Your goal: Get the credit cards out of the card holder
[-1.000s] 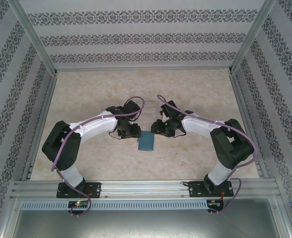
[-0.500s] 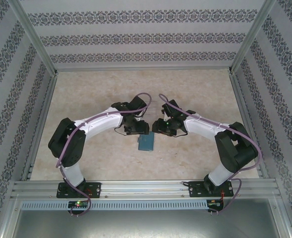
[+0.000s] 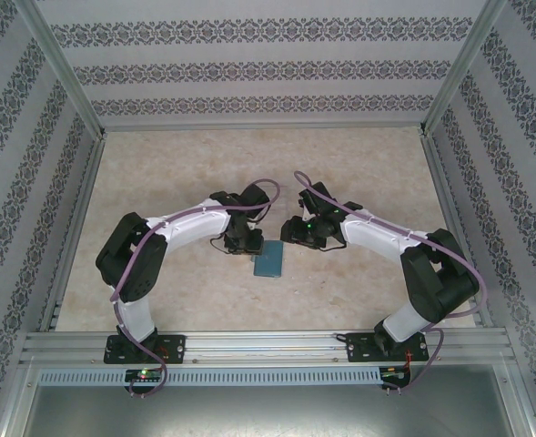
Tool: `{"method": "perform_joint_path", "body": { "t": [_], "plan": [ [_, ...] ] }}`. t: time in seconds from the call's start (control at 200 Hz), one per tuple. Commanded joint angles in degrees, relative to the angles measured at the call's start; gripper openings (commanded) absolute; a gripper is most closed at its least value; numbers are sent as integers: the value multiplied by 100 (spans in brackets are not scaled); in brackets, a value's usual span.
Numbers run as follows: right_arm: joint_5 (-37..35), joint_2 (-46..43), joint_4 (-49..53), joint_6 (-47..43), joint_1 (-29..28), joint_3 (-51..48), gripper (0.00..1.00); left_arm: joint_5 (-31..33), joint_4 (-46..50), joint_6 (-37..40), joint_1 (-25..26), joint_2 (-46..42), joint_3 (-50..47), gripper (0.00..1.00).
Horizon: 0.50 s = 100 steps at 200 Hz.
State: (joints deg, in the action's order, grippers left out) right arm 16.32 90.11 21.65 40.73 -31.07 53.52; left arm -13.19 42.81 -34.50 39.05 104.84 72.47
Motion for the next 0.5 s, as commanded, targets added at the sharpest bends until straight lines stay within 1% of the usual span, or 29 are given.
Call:
{"method": "perform_joint_path", "body": {
  "t": [0.0, 0.09, 0.205, 0.34, 0.495],
  "plan": [
    [-155, -42, 150, 91, -130, 104, 50, 215, 102, 7, 33, -221, -183, 20],
    [-185, -7, 194, 102, -212, 152, 50, 232, -23, -54, 33, -304, -289, 11],
    [-259, 82, 366, 87, -347, 272, 50, 109, -348, -156, 17, -447, -527, 4],
    [-560, 257, 766, -36, -600, 535, 54, -227, -937, -411, -58, -723, -1018, 1],
    [-862, 530, 1113, -142, -863, 865, 62, -542, -1694, -684, -253, -1061, -1721, 0]
  ]
}}
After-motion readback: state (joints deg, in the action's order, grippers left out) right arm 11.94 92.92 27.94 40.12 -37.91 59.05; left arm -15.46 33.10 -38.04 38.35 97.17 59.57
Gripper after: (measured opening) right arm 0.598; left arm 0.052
